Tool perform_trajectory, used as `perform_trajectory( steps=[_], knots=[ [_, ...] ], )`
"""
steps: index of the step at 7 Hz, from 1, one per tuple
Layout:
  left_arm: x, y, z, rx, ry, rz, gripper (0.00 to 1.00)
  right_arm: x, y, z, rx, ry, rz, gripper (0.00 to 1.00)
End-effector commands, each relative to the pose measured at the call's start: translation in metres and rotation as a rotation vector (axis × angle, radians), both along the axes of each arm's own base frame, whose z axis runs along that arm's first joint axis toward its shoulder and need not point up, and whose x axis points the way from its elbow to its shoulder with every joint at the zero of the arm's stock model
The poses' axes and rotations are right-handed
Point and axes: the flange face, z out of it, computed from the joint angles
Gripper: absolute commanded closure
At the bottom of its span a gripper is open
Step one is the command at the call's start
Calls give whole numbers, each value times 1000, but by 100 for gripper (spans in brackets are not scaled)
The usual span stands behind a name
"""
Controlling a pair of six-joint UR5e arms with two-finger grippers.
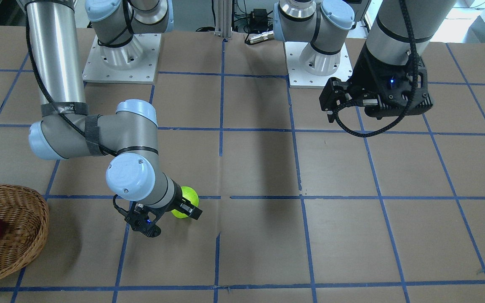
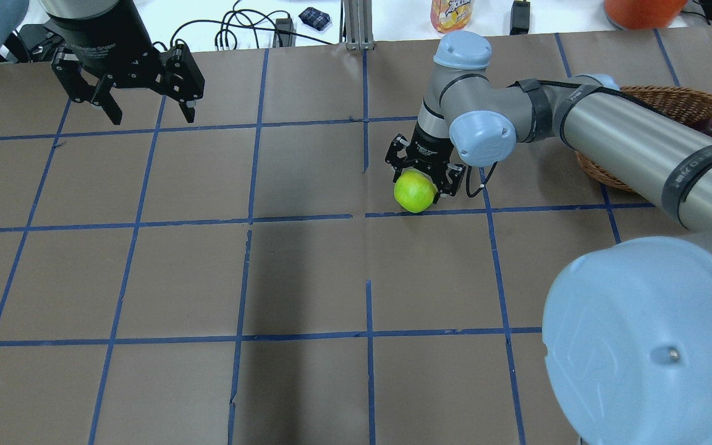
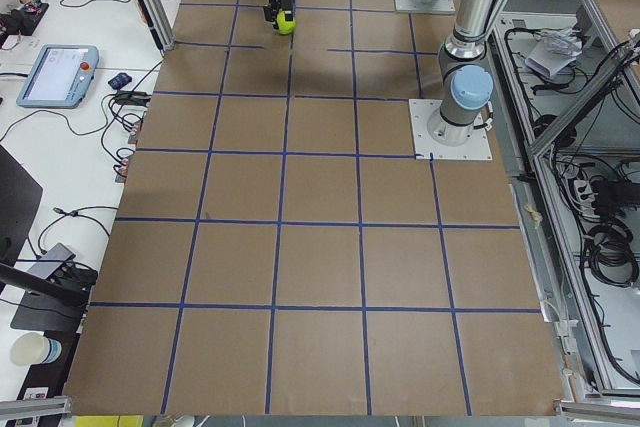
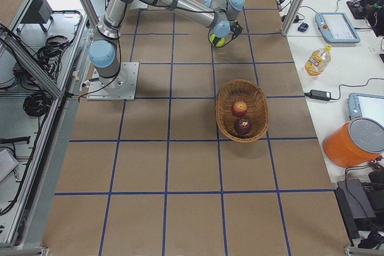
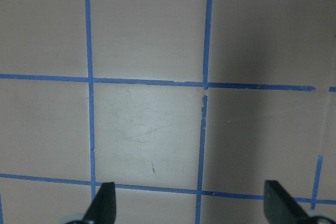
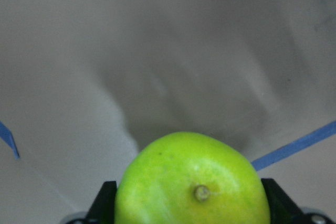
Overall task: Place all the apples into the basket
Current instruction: 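Carry the green apple into the basket and open the right gripper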
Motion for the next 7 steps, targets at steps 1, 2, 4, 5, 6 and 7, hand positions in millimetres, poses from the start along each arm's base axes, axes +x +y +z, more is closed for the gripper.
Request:
perform_trajectory(
  steps=[1,2,4,5,6,7],
  knots=[
    [-1,0,-2,5,3,-5,0,-2,-4,11,-28,12,26,100],
    [-1,1,-2,5,1,-5,0,-25,-15,41,-78,82,34,100],
    [-1,1,-2,7,1,-5,0,-87,-26,115,-47,121,151,100],
    [-1,1,-1,5,1,-5,0,-140,-38,127,-49,103,217,100],
    [-1,1,-2,7,3,-5,0,-207,-45,137,-55,157,254,100],
    [-1,1,-2,7,3,-5,0,-279,-43,141,-35,238,366,100]
  ],
)
